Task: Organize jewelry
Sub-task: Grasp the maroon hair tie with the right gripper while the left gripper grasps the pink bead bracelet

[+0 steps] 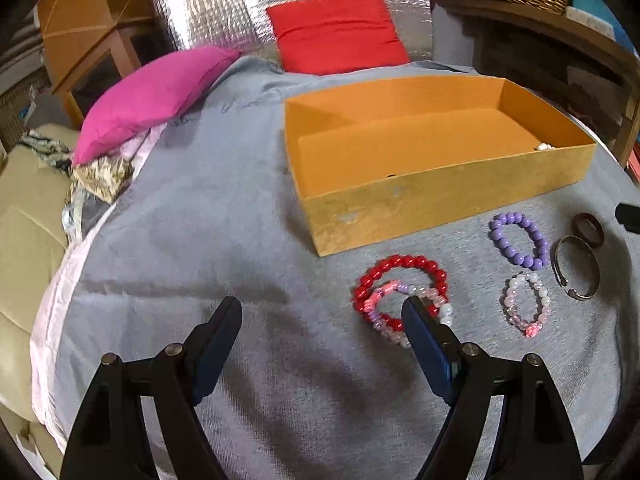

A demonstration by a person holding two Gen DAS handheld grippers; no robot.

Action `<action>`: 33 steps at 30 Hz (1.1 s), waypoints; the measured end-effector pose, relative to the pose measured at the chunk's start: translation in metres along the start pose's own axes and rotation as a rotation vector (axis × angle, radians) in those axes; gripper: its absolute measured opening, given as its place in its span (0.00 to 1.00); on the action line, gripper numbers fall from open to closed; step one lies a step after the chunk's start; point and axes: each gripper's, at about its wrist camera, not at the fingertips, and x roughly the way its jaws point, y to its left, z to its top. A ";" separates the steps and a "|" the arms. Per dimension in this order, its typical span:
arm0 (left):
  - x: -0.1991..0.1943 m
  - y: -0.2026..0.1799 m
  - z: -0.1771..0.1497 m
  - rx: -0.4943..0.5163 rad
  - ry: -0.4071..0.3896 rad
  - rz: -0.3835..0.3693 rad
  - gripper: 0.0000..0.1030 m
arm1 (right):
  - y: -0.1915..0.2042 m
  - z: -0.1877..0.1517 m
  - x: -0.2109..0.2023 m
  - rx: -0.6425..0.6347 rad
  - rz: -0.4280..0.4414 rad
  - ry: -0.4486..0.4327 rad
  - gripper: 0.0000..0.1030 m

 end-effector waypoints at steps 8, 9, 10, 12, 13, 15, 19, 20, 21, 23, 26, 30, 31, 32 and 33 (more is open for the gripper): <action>0.001 0.017 -0.007 -0.044 0.025 -0.046 0.80 | 0.008 -0.002 0.018 -0.030 -0.083 0.041 0.41; 0.001 0.018 -0.008 -0.049 0.028 -0.061 0.80 | 0.009 -0.002 0.019 -0.032 -0.094 0.039 0.37; 0.001 0.020 -0.008 -0.059 0.031 -0.082 0.80 | 0.009 -0.003 0.021 -0.033 -0.101 0.039 0.35; -0.001 0.021 -0.008 -0.070 0.026 -0.113 0.80 | 0.009 -0.003 0.025 -0.034 -0.117 0.041 0.32; -0.001 0.020 -0.007 -0.068 0.022 -0.128 0.80 | 0.010 -0.003 0.027 -0.036 -0.126 0.043 0.31; -0.004 0.016 -0.008 -0.059 0.015 -0.164 0.80 | 0.012 -0.002 0.032 -0.037 -0.136 0.048 0.31; -0.002 0.005 -0.010 -0.034 0.040 -0.200 0.80 | 0.013 -0.002 0.042 -0.050 -0.159 0.062 0.31; 0.001 0.004 -0.010 -0.036 0.048 -0.196 0.80 | 0.013 -0.002 0.042 -0.054 -0.163 0.060 0.31; 0.004 0.006 -0.009 -0.042 0.056 -0.188 0.80 | 0.015 -0.002 0.043 -0.060 -0.166 0.058 0.31; 0.010 0.011 -0.008 -0.078 0.073 -0.189 0.80 | 0.015 -0.002 0.045 -0.070 -0.172 0.055 0.31; 0.021 0.020 -0.006 -0.148 0.104 -0.230 0.80 | 0.017 -0.003 0.047 -0.085 -0.183 0.052 0.31; 0.031 0.022 -0.003 -0.189 0.119 -0.262 0.60 | 0.025 -0.005 0.051 -0.123 -0.207 0.044 0.28; 0.034 0.021 -0.002 -0.187 0.125 -0.276 0.50 | 0.026 -0.005 0.051 -0.130 -0.210 0.043 0.28; 0.037 0.020 -0.002 -0.186 0.131 -0.287 0.42 | 0.028 -0.006 0.052 -0.137 -0.212 0.041 0.26; 0.039 0.018 -0.001 -0.185 0.131 -0.290 0.40 | 0.028 -0.006 0.052 -0.141 -0.214 0.041 0.26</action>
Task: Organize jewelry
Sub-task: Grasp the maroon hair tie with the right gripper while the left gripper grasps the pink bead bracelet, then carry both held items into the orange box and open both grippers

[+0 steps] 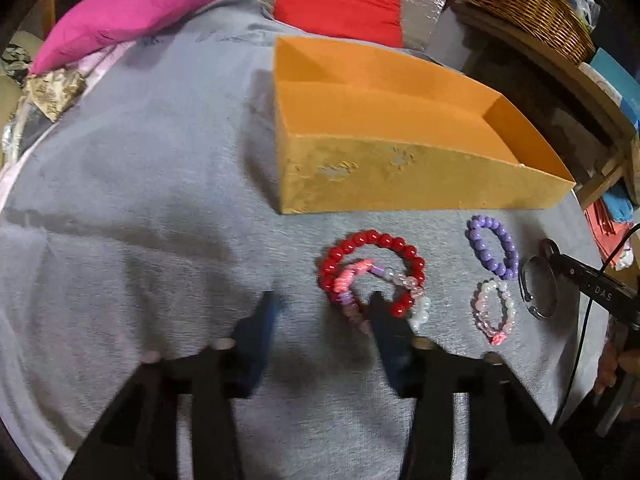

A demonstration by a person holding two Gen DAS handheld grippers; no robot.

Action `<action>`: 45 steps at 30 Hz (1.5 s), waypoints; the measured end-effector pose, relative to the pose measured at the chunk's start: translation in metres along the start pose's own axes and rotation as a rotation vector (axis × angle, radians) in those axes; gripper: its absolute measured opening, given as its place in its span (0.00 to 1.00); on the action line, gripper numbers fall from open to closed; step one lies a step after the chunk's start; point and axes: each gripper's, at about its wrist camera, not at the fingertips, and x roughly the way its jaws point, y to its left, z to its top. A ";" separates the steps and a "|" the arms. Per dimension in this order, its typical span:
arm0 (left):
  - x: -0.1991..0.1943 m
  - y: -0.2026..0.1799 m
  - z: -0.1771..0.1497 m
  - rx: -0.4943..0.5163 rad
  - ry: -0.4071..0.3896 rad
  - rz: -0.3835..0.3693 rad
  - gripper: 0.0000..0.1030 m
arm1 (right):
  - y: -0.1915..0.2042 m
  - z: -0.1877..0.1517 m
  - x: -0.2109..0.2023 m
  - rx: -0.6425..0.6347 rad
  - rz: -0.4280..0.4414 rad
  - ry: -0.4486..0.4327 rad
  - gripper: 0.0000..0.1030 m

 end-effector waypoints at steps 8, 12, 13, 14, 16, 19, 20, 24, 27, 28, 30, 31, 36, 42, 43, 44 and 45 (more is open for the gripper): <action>-0.002 -0.010 -0.002 0.048 -0.032 -0.011 0.09 | -0.003 -0.001 0.000 -0.001 0.002 -0.004 0.20; -0.003 -0.017 -0.005 0.084 -0.026 -0.007 0.07 | -0.008 -0.002 -0.003 -0.004 0.017 -0.011 0.12; -0.005 -0.018 -0.007 0.091 -0.027 -0.012 0.07 | -0.008 -0.002 -0.004 -0.006 0.020 -0.014 0.11; -0.006 -0.019 -0.007 0.100 -0.030 -0.017 0.07 | -0.009 -0.002 -0.005 -0.003 0.027 -0.015 0.11; -0.010 -0.021 -0.009 0.117 -0.040 -0.030 0.06 | -0.014 -0.002 -0.007 0.011 0.048 -0.020 0.11; -0.016 -0.022 -0.009 0.125 -0.056 -0.061 0.06 | -0.021 -0.001 -0.013 0.026 0.078 -0.033 0.10; -0.019 -0.022 -0.009 0.130 -0.064 -0.069 0.06 | -0.023 -0.001 -0.015 0.028 0.084 -0.040 0.10; -0.031 -0.023 -0.011 0.151 -0.097 -0.103 0.06 | -0.027 0.002 -0.020 0.037 0.102 -0.060 0.10; -0.035 -0.027 -0.013 0.170 -0.111 -0.114 0.06 | -0.029 0.003 -0.022 0.042 0.107 -0.068 0.10; -0.038 -0.027 -0.014 0.175 -0.113 -0.118 0.06 | -0.030 0.004 -0.022 0.045 0.112 -0.066 0.10; -0.040 -0.030 -0.015 0.187 -0.120 -0.125 0.06 | -0.034 0.004 -0.022 0.063 0.131 -0.062 0.10; -0.040 -0.032 -0.015 0.190 -0.121 -0.130 0.06 | -0.034 0.004 -0.022 0.069 0.133 -0.062 0.10; -0.040 -0.042 -0.017 0.217 -0.123 -0.135 0.06 | -0.047 0.005 -0.021 0.103 0.153 -0.049 0.10; -0.037 -0.044 -0.016 0.215 -0.117 -0.132 0.06 | -0.045 0.009 -0.017 0.127 0.180 -0.023 0.51; -0.037 -0.045 -0.017 0.218 -0.116 -0.131 0.06 | -0.042 0.009 -0.018 0.124 0.180 -0.032 0.55; -0.036 -0.045 -0.017 0.220 -0.114 -0.129 0.06 | -0.038 0.009 -0.018 0.103 0.169 -0.044 0.55; -0.035 -0.046 -0.018 0.223 -0.113 -0.123 0.06 | -0.033 0.009 -0.018 0.078 0.150 -0.048 0.55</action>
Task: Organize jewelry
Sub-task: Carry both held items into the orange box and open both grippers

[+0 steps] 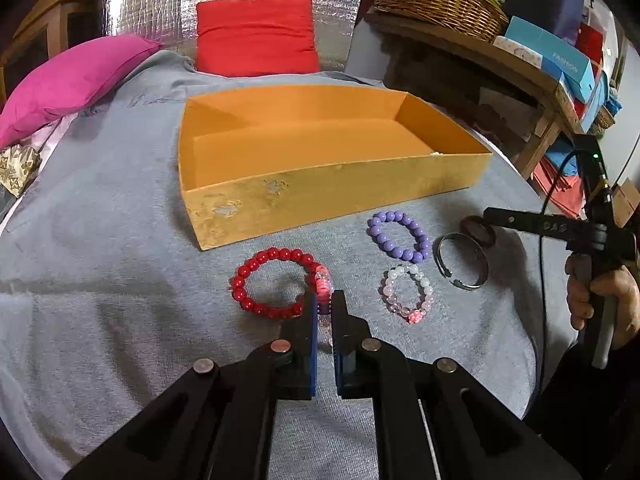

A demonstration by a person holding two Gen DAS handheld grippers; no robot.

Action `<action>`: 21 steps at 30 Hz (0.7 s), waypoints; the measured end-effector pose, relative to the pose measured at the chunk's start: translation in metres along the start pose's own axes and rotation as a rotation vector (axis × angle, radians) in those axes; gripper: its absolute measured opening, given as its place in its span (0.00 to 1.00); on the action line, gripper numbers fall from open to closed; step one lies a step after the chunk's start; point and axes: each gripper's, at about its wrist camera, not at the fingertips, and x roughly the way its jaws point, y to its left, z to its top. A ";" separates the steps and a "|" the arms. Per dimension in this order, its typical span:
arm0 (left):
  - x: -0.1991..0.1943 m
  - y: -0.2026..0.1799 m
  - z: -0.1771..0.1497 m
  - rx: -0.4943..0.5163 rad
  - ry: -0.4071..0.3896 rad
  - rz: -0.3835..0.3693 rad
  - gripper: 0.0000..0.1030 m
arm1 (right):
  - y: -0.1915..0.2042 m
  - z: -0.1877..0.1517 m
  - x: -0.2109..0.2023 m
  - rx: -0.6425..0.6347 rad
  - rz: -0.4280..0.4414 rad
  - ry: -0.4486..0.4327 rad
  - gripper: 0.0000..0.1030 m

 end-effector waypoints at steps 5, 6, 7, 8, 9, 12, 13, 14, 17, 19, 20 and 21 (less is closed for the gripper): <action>-0.001 0.002 0.000 -0.005 -0.003 0.012 0.06 | 0.023 -0.006 0.022 -0.137 -0.120 0.049 0.20; -0.002 0.003 0.000 -0.010 -0.007 0.013 0.06 | 0.027 -0.007 0.021 -0.174 -0.149 0.034 0.09; -0.002 0.004 0.000 -0.014 -0.009 0.013 0.06 | 0.033 -0.009 0.021 -0.218 -0.171 0.024 0.05; -0.003 0.006 0.001 -0.019 -0.013 0.013 0.06 | 0.035 -0.010 0.020 -0.228 -0.183 0.017 0.05; -0.004 0.007 0.001 -0.021 -0.018 0.011 0.06 | 0.036 -0.011 0.019 -0.230 -0.189 0.011 0.05; -0.010 0.008 0.002 -0.017 -0.043 0.007 0.06 | 0.036 -0.011 0.008 -0.213 -0.181 -0.031 0.05; -0.012 0.007 0.003 -0.016 -0.051 0.006 0.06 | 0.035 -0.009 0.001 -0.203 -0.170 -0.064 0.05; -0.013 0.007 0.004 -0.016 -0.057 0.006 0.06 | 0.034 -0.007 -0.005 -0.193 -0.160 -0.088 0.05; -0.018 0.007 0.008 -0.023 -0.078 -0.002 0.06 | 0.031 -0.002 -0.021 -0.134 -0.101 -0.143 0.05; -0.022 0.005 0.012 -0.022 -0.101 -0.012 0.06 | 0.029 0.001 -0.028 -0.095 -0.046 -0.162 0.05; -0.025 0.004 0.015 -0.018 -0.120 -0.016 0.06 | 0.031 0.002 -0.032 -0.084 -0.023 -0.173 0.05; -0.029 0.003 0.018 -0.014 -0.145 -0.021 0.06 | 0.032 0.003 -0.034 -0.077 -0.004 -0.182 0.05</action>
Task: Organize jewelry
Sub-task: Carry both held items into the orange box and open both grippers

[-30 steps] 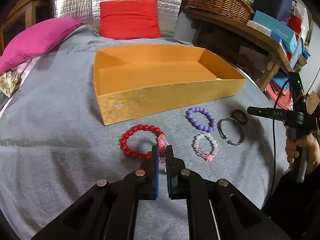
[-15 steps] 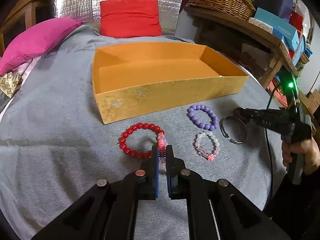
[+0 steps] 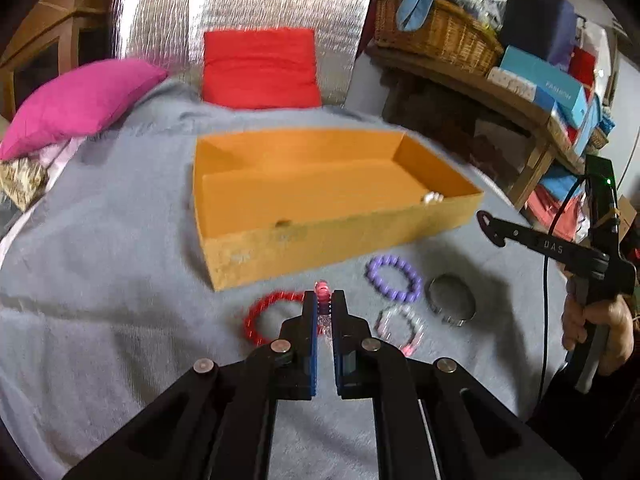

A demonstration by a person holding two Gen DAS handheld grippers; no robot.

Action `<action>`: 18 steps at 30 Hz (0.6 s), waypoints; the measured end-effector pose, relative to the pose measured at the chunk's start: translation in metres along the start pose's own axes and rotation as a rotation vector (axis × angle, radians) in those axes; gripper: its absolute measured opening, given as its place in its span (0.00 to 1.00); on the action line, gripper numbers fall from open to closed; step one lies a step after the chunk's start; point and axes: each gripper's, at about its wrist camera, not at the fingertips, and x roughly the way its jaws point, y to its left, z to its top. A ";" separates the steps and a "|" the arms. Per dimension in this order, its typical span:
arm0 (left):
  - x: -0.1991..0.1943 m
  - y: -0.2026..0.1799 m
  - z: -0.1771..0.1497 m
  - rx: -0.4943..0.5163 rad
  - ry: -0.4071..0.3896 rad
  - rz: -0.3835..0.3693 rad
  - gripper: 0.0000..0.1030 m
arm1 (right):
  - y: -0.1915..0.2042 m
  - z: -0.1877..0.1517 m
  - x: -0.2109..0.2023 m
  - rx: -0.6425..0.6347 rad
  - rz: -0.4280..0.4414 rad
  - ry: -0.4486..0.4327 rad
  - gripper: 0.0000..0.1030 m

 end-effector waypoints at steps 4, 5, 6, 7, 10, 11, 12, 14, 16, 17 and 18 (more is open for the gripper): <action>-0.009 -0.002 0.018 -0.004 -0.088 -0.022 0.06 | 0.006 0.004 -0.019 0.013 0.068 -0.084 0.05; -0.009 -0.002 0.022 -0.008 -0.107 -0.026 0.06 | 0.010 0.006 -0.022 0.013 0.083 -0.105 0.05; -0.010 -0.002 0.027 -0.012 -0.126 -0.031 0.06 | 0.012 0.010 -0.025 0.013 0.094 -0.123 0.05; -0.010 -0.002 0.033 -0.018 -0.151 -0.032 0.06 | 0.014 0.012 -0.027 0.011 0.103 -0.137 0.05; -0.004 -0.002 0.046 -0.036 -0.196 -0.030 0.06 | 0.025 0.021 -0.030 0.003 0.120 -0.177 0.05; -0.001 -0.003 0.050 -0.039 -0.204 -0.026 0.06 | 0.028 0.024 -0.028 0.003 0.125 -0.184 0.05; 0.003 -0.004 0.054 -0.039 -0.209 -0.019 0.06 | 0.031 0.027 -0.027 0.000 0.131 -0.190 0.05; 0.013 -0.007 0.060 -0.036 -0.215 -0.003 0.06 | 0.036 0.033 -0.023 -0.001 0.128 -0.194 0.05; 0.025 -0.010 0.066 -0.045 -0.201 -0.005 0.06 | 0.037 0.038 -0.018 0.008 0.136 -0.190 0.05; 0.030 -0.012 0.067 -0.048 -0.194 -0.008 0.06 | 0.039 0.040 -0.013 0.013 0.138 -0.185 0.05; 0.037 -0.013 0.070 -0.051 -0.185 -0.012 0.06 | 0.039 0.041 -0.011 0.015 0.136 -0.179 0.05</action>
